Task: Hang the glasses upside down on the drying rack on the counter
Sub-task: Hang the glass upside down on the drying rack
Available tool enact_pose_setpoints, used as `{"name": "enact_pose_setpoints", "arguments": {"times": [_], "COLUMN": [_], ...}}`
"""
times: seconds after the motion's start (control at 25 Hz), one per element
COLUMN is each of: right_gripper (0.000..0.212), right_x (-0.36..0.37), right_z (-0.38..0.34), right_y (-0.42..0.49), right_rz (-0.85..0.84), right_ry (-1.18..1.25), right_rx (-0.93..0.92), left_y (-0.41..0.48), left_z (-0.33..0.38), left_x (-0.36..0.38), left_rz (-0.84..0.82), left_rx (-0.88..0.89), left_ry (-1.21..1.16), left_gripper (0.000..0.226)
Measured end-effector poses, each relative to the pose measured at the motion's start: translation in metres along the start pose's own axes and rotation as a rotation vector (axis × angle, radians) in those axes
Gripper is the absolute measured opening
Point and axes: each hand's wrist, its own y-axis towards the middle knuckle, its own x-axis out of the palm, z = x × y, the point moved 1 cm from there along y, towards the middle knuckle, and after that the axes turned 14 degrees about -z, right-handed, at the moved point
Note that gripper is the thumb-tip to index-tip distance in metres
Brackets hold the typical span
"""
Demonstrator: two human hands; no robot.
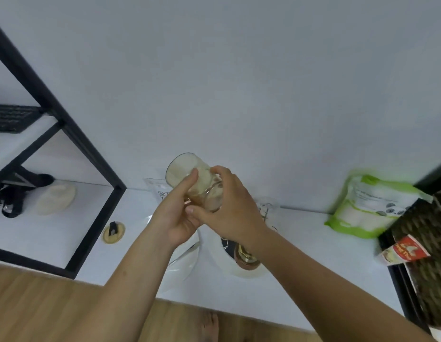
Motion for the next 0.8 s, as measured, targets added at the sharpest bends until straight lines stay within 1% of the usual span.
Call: {"name": "enact_pose_setpoints", "arguments": {"times": [0.08,0.16,0.24,0.32,0.36,0.44,0.52,0.64,0.8], "right_gripper": [0.077,0.074,0.071,0.07,0.07,0.072,0.078,0.083,0.078], "right_x": [0.001,0.001,-0.002,-0.002,-0.002,-0.001,0.0,0.004,0.017], "right_z": [0.005,0.013,0.026,0.04,0.046,0.058,0.071,0.083,0.102], "right_y": [0.014,0.032,0.047,0.064,0.069,0.078,0.085,0.088,0.097], "right_rz": [0.107,0.141,0.126,0.095,0.082,0.038,0.007,-0.04,-0.112], "right_ry": [-0.069,-0.126,-0.185,-0.235,-0.248,-0.248,-0.244,-0.258,-0.412], "right_rx": [0.026,0.048,0.085,0.135,0.169,0.243,0.315,0.385,0.405], "left_y": [0.02,0.038,0.056,0.075,0.085,0.103,0.118,0.132,0.154], "left_z": [0.002,0.005,0.008,0.008,0.007,0.003,-0.005,-0.017,-0.034], "left_x": [-0.01,-0.024,-0.043,-0.067,-0.075,-0.083,-0.088,-0.094,-0.105], "left_rz": [-0.059,-0.058,0.04,0.128,0.133,0.103,0.08,0.085,0.074], "left_rx": [-0.064,-0.107,-0.113,-0.135,-0.148,-0.17,-0.207,-0.216,-0.205], "left_ry": [-0.008,0.025,0.116,0.207,0.25,0.33,0.388,0.493,0.63], "left_gripper": [0.055,0.055,0.056,0.073,0.073,0.053,0.041,0.034,0.029]}}
